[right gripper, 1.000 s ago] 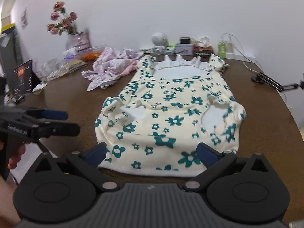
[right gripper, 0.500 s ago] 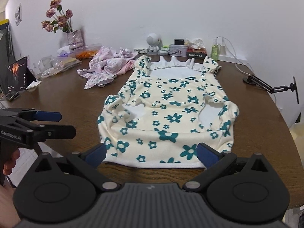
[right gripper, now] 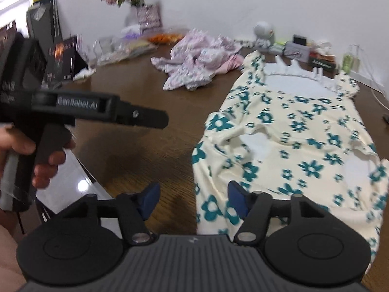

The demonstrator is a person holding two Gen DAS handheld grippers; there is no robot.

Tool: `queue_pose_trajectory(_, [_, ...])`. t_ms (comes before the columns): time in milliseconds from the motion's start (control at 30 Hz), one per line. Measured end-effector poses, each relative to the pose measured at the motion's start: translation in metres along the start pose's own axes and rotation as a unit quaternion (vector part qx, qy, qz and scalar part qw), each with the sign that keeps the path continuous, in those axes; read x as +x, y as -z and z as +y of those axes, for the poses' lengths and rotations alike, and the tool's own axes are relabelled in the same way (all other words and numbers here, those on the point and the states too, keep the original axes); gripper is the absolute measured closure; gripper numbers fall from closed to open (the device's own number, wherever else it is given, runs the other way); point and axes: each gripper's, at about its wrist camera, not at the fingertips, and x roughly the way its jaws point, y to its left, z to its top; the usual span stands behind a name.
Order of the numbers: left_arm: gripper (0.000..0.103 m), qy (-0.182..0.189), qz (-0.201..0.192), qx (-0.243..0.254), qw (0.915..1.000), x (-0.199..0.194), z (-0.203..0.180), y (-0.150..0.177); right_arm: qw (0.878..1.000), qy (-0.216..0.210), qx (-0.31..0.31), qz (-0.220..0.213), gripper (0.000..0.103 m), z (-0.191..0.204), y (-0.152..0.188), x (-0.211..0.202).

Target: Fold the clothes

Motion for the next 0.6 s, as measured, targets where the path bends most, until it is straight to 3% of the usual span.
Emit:
queue_pose_trajectory(100, [0.026, 0.003, 0.007, 0.010, 0.9999, 0.008, 0.001, -0.009, 1.000, 0.017, -0.009, 0.013, 0.051, 0.005, -0.002, 0.012])
queue_pose_trajectory(167, [0.035, 0.007, 0.015, 0.016, 0.9997, 0.015, 0.003, -0.016, 0.999, 0.032, -0.015, 0.025, 0.066, 0.005, -0.002, 0.019])
queue_pose_trajectory(300, [0.045, 0.018, 0.037, 0.022, 0.9989, 0.035, 0.006, -0.033, 0.998, 0.045, -0.024, 0.031, 0.075, 0.005, -0.004, 0.020])
queue_pose_trajectory(333, [0.046, 0.021, 0.043, 0.024, 0.9986, 0.041, 0.007, -0.039, 0.998, 0.046, -0.024, 0.031, 0.080, 0.003, -0.004, 0.020])
queue_pose_trajectory(367, [0.048, 0.022, 0.048, 0.024, 0.9983, 0.048, 0.007, -0.046, 0.998, 0.047, -0.023, 0.031, 0.097, 0.001, -0.004, 0.020])
queue_pose_trajectory(400, [0.050, 0.023, 0.053, 0.021, 0.9981, 0.057, 0.007, -0.055, 0.998, 0.052, -0.020, 0.031, 0.101, -0.002, -0.005, 0.020])
queue_pose_trajectory(533, [0.049, 0.024, 0.056, -0.002, 0.9981, 0.098, 0.009, -0.101, 0.999, 0.011, 0.039, 0.022, 0.101, -0.027, -0.003, 0.017])
queue_pose_trajectory(600, [0.038, 0.025, 0.059, -0.018, 0.9978, 0.127, 0.009, -0.124, 0.997, -0.010, 0.069, 0.017, 0.101, -0.037, -0.001, 0.016])
